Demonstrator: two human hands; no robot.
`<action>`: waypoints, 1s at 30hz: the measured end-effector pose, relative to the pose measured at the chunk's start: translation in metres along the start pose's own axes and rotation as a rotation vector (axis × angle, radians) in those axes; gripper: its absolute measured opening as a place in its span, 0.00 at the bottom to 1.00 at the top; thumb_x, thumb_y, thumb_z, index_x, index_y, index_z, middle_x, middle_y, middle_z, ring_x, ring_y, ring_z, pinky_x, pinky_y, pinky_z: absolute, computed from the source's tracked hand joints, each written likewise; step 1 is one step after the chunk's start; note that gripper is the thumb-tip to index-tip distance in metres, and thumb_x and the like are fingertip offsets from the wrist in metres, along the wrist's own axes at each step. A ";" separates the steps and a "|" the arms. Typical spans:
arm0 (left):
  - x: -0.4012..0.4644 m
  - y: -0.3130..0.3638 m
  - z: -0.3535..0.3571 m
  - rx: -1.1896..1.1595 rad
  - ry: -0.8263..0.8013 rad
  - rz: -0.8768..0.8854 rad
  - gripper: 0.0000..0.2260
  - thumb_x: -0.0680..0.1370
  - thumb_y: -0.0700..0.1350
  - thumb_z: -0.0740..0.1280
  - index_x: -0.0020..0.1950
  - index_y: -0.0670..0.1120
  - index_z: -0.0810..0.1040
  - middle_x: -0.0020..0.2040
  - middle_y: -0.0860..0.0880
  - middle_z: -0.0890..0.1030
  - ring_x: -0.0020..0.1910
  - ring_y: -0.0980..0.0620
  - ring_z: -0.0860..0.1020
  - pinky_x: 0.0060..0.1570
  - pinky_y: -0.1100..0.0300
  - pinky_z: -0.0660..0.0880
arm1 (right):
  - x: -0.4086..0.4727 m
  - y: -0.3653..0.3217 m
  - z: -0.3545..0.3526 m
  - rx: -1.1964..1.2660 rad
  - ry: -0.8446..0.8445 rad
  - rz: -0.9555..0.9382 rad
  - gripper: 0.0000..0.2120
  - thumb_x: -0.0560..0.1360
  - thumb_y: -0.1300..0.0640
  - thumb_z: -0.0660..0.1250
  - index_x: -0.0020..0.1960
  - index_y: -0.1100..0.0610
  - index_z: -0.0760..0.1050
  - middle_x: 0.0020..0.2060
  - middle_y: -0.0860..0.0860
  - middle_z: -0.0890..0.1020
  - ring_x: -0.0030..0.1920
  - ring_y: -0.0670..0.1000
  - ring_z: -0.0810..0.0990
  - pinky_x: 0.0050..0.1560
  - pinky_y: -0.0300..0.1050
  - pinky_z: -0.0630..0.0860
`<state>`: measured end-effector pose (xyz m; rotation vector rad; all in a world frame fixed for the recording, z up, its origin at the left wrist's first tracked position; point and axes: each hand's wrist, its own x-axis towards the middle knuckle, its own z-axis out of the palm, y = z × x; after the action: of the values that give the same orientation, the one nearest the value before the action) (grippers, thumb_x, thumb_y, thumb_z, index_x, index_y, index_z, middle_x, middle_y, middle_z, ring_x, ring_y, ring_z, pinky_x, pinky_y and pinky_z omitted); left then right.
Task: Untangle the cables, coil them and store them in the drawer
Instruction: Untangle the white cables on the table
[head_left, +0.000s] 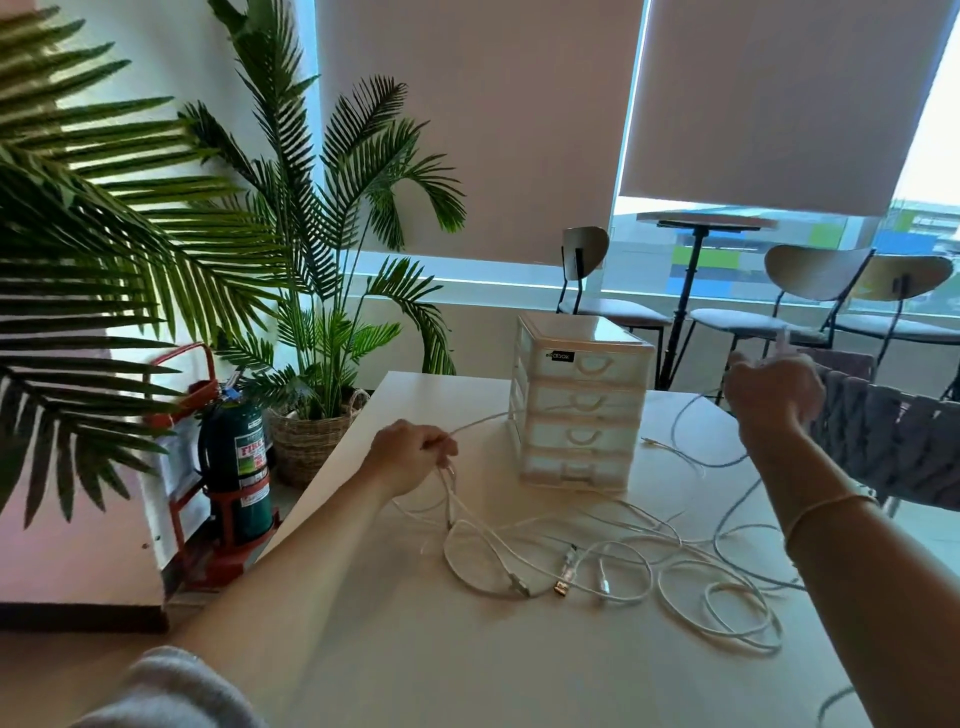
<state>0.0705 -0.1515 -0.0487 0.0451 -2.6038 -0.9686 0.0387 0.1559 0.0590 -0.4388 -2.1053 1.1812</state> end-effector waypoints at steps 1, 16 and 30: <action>0.003 0.010 0.000 0.019 0.007 0.043 0.08 0.77 0.48 0.65 0.46 0.50 0.83 0.38 0.50 0.83 0.42 0.54 0.77 0.56 0.55 0.73 | -0.007 -0.002 0.003 -0.008 -0.037 -0.003 0.22 0.78 0.54 0.62 0.63 0.71 0.67 0.60 0.66 0.75 0.61 0.62 0.73 0.55 0.49 0.70; 0.010 0.095 0.009 -0.266 -0.051 0.253 0.06 0.80 0.45 0.62 0.47 0.52 0.78 0.32 0.51 0.78 0.25 0.58 0.77 0.32 0.66 0.77 | -0.077 -0.029 0.052 0.029 -0.542 -0.416 0.18 0.71 0.44 0.68 0.57 0.53 0.76 0.50 0.52 0.81 0.48 0.52 0.78 0.43 0.42 0.69; -0.007 0.086 0.019 -0.031 -0.501 0.120 0.08 0.79 0.51 0.62 0.46 0.48 0.75 0.33 0.50 0.81 0.20 0.57 0.74 0.23 0.67 0.70 | -0.068 -0.011 0.039 0.041 -0.615 -0.316 0.08 0.68 0.52 0.74 0.45 0.55 0.82 0.29 0.46 0.77 0.29 0.43 0.71 0.31 0.37 0.67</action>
<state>0.0781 -0.0730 -0.0097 -0.4081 -2.9901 -1.0879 0.0607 0.0863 0.0274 0.3173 -2.5274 1.2694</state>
